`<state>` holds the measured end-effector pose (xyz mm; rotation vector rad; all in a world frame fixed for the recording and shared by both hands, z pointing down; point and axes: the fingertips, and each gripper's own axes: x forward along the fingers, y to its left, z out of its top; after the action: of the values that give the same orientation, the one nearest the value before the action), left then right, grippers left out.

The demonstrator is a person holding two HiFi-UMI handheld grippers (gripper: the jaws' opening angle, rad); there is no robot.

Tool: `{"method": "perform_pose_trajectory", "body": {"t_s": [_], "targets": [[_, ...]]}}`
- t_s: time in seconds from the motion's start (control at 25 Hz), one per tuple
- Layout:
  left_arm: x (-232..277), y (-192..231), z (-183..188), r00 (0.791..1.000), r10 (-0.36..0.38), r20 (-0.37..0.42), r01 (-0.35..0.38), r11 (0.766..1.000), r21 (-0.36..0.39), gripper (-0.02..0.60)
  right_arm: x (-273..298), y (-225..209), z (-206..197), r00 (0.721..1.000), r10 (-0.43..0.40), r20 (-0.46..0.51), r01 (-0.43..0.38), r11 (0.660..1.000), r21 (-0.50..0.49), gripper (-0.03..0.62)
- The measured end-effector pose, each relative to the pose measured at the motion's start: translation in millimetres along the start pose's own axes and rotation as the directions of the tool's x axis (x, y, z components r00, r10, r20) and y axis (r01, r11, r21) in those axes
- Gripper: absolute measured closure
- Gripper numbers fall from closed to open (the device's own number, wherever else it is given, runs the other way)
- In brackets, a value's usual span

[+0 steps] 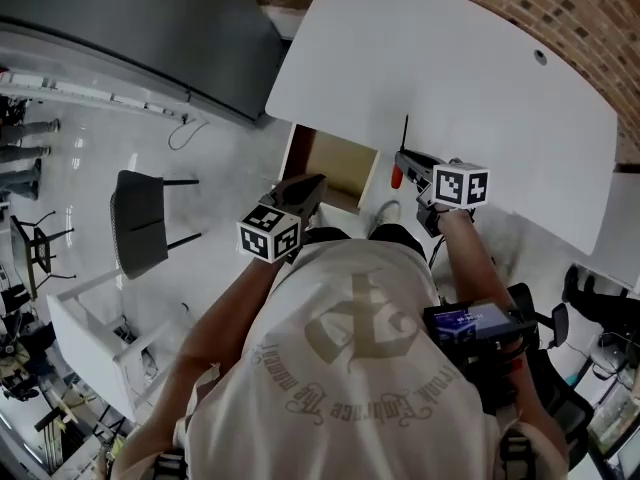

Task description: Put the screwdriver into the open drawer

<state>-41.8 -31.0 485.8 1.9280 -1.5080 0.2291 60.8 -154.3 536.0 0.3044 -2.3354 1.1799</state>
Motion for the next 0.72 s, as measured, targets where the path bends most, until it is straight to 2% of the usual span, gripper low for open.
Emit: {"method": "perform_pose_trajectory", "body": {"t_s": [0.72], "targets": [[-57.2, 66.3, -12.8, 0.991, -0.13, -0.007, 0.13, 0.991, 0.027, 0.561, 44.8, 66.8, -43.9, 0.994, -0.106, 0.039, 0.103, 0.992, 0.071, 0.526]]}}
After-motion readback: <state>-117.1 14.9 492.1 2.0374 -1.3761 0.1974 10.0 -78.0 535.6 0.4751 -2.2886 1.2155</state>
